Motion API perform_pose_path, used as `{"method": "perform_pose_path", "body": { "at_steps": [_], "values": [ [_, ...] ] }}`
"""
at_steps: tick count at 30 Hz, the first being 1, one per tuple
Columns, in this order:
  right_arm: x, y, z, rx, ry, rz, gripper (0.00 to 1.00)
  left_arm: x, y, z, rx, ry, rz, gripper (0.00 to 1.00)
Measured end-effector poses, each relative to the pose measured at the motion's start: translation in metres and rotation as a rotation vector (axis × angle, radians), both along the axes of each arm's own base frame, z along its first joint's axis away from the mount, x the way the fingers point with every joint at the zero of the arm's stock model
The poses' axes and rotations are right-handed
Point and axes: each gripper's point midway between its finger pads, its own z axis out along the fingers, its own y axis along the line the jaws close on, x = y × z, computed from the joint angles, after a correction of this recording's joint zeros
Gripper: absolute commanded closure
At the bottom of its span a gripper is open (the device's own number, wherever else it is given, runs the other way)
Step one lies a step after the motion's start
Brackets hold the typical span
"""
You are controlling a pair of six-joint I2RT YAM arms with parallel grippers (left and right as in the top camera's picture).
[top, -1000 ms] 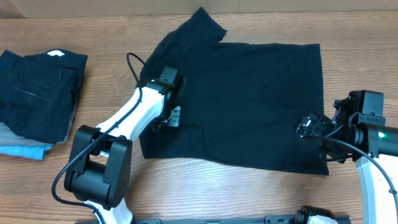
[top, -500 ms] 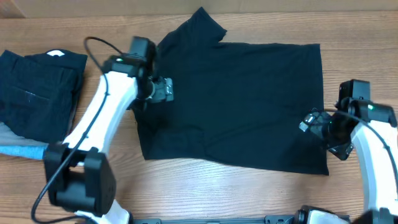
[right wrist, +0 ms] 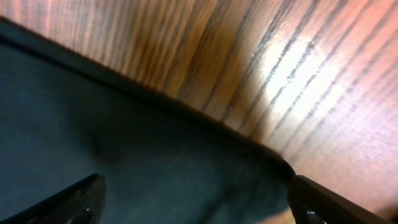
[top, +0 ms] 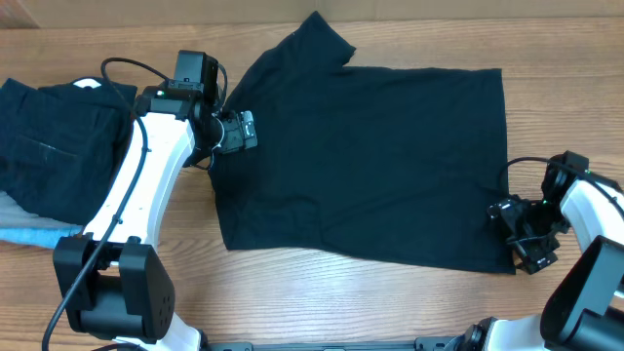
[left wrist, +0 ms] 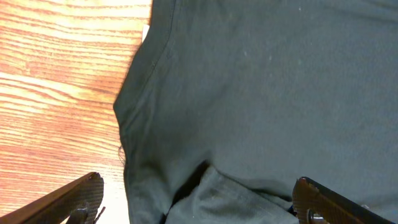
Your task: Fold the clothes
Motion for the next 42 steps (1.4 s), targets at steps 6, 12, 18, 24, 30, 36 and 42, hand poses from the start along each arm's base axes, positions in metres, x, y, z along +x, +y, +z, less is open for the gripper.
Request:
{"method": "perform_pose_path", "body": {
  "at_steps": [6,12,18,24,30,36,42],
  "values": [
    [0.001,0.002,-0.02,-0.014,-0.064,-0.015,0.03,0.001,0.0,0.0,0.0,-0.003,0.0,0.0],
    [-0.004,0.001,-0.019,-0.031,-0.053,-0.012,0.0,-0.012,0.001,-0.003,0.006,0.05,0.0,0.0],
    [-0.024,-0.002,-0.012,0.002,0.043,-0.06,0.0,-0.013,0.002,-0.003,0.008,0.057,0.001,0.0],
    [-0.014,0.003,-0.018,0.049,-0.022,-0.085,0.0,-0.014,0.005,-0.004,0.023,0.06,0.004,0.0],
    [-0.012,0.005,-0.02,0.055,-0.054,-0.096,0.12,-0.029,0.008,-0.007,0.041,0.12,0.011,0.01],
    [-0.013,0.004,-0.02,0.045,-0.056,-0.094,0.75,-0.07,0.005,-0.011,0.009,0.293,0.043,0.03],
    [-0.007,0.003,-0.02,0.046,-0.083,-0.09,0.9,-0.143,-0.003,-0.066,-0.055,0.551,0.068,0.06]
  ]
}}
